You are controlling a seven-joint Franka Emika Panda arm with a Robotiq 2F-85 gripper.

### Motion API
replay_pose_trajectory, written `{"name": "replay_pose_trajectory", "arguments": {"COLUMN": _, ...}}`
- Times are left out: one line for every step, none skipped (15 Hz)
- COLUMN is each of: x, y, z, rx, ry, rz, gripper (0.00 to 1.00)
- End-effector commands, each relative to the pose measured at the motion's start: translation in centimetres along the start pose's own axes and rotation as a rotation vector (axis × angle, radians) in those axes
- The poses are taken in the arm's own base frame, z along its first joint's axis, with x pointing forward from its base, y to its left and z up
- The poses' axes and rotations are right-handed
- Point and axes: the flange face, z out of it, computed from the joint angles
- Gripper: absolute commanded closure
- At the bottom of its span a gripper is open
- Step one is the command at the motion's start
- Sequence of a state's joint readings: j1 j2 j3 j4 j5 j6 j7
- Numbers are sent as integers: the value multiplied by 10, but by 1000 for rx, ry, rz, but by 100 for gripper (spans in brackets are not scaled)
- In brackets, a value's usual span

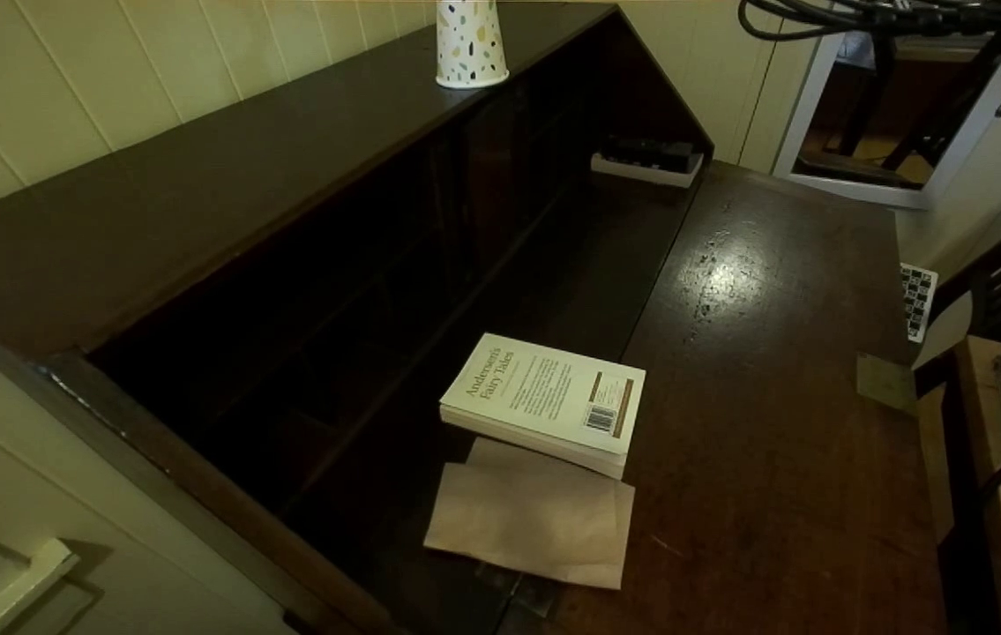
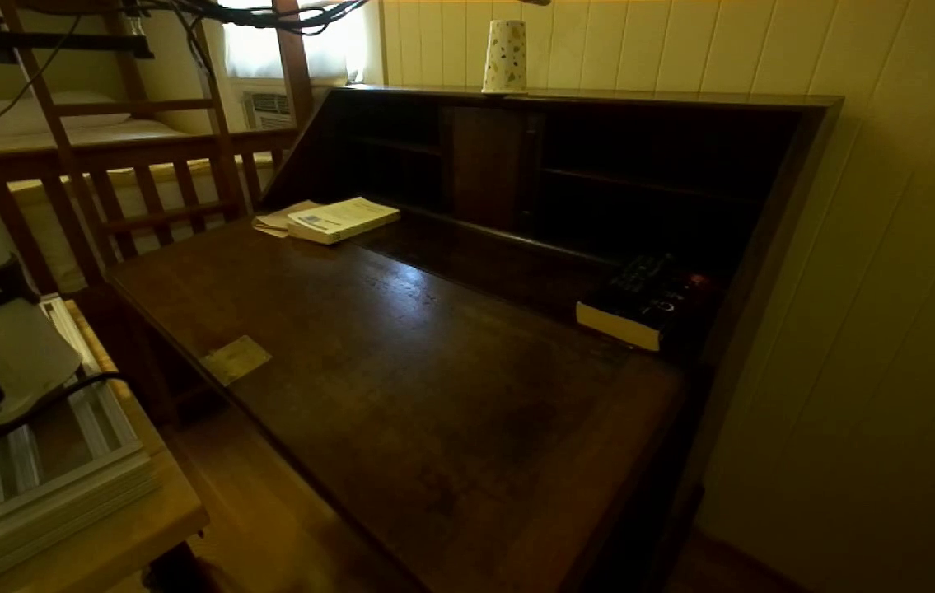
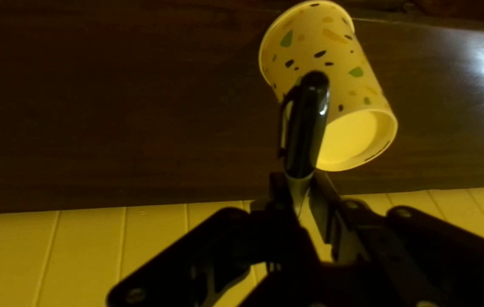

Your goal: Put the black object on the cup

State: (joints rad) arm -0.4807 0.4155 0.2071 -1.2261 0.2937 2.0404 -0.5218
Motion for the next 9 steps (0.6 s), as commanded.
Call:
{"name": "replay_pose_trajectory", "arguments": {"x": -5, "y": -19, "z": 2, "rx": 65, "ry": -29, "rz": -120, "gripper": 95}}
{"name": "replay_pose_trajectory", "arguments": {"x": -3, "y": -23, "z": 3, "rx": 77, "ry": -40, "rz": -146, "gripper": 95}}
{"name": "replay_pose_trajectory", "arguments": {"x": -3, "y": -25, "z": 5, "rx": 87, "ry": -48, "rz": -167, "gripper": 95}}
{"name": "replay_pose_trajectory", "arguments": {"x": -3, "y": -26, "z": 6, "rx": 93, "ry": -55, "rz": -185, "gripper": 95}}
{"name": "replay_pose_trajectory", "arguments": {"x": -2, "y": -29, "z": 6, "rx": 101, "ry": -63, "rz": -207, "gripper": 95}}
{"name": "replay_pose_trajectory", "arguments": {"x": -2, "y": -29, "z": 8, "rx": 104, "ry": -71, "rz": -223, "gripper": 95}}
{"name": "replay_pose_trajectory", "arguments": {"x": -1, "y": -30, "z": 9, "rx": 108, "ry": -79, "rz": -235, "gripper": 95}}
{"name": "replay_pose_trajectory", "arguments": {"x": -1, "y": -30, "z": 10, "rx": 114, "ry": -83, "rz": -244, "gripper": 95}}
{"name": "replay_pose_trajectory", "arguments": {"x": -1, "y": -30, "z": 11, "rx": 117, "ry": -86, "rz": -250, "gripper": 95}}
